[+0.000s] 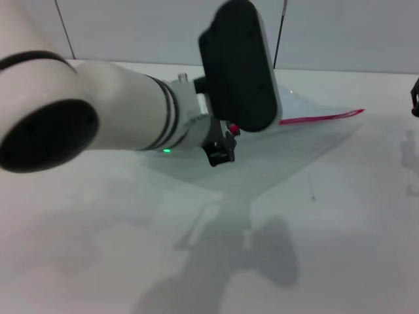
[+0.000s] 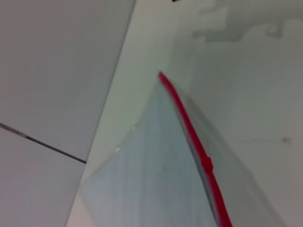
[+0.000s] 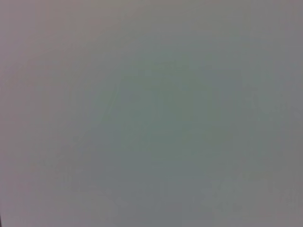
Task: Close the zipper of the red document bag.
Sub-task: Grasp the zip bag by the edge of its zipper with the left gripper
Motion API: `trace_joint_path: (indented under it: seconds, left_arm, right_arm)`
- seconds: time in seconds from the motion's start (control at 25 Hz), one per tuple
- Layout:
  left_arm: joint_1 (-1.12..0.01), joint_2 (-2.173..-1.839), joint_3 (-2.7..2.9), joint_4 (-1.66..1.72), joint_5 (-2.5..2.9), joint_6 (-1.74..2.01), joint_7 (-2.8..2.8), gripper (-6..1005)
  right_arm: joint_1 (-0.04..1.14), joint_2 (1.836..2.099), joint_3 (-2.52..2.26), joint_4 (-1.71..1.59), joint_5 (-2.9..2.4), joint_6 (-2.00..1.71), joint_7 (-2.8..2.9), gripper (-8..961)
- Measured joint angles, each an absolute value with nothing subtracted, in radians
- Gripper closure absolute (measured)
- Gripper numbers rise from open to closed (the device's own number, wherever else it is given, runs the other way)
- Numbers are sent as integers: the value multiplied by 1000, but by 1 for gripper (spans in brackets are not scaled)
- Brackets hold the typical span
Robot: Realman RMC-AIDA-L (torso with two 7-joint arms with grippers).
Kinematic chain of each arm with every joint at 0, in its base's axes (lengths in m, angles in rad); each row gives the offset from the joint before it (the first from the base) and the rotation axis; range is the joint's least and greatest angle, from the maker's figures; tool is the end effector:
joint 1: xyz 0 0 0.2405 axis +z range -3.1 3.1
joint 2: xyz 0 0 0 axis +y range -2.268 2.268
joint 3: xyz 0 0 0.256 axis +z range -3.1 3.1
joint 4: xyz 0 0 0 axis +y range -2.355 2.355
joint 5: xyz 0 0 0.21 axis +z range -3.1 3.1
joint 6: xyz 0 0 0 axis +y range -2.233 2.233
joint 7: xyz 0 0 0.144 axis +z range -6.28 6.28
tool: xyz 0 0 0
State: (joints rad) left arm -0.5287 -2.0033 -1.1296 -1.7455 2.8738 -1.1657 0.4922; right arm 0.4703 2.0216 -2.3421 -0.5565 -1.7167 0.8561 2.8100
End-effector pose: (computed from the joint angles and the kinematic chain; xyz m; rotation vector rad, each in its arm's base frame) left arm -0.0850 0.3307 -0.0392 -2.4570 0.1157 0.4231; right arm 0.2983 0.3759 -0.0199 -1.4334 0.7331 0.5645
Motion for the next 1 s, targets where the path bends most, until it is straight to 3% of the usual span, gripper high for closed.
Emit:
trace_joint_path:
  seconds: [0.2,0.44,0.6,0.72,1.0]
  left_arm:
    - [-497,-2003,-1171,-1799,2875,-1156,497,946]
    - [-457,-2007,-1193,-1842,2875,-1121,509,946]
    - [-425,-2009,-1207,-1874,2875,-1085,523,945]
    - [-410,-2017,-1216,-1889,2874,-1062,536,945]
    - [-370,-2028,-1231,-1915,2873,-989,550,945]
  right_arm:
    - [440,1998,-2278,-663,-1718,803,2810,441]
    - [368,1899,-2250,-886,-1769,674,2808,442]
    - [330,1862,-2171,-1010,-1886,516,2808,442]
    - [299,1859,-2071,-1104,-2001,366,2808,442]
    - [249,1880,-1892,-1284,-2210,74,2807,441]
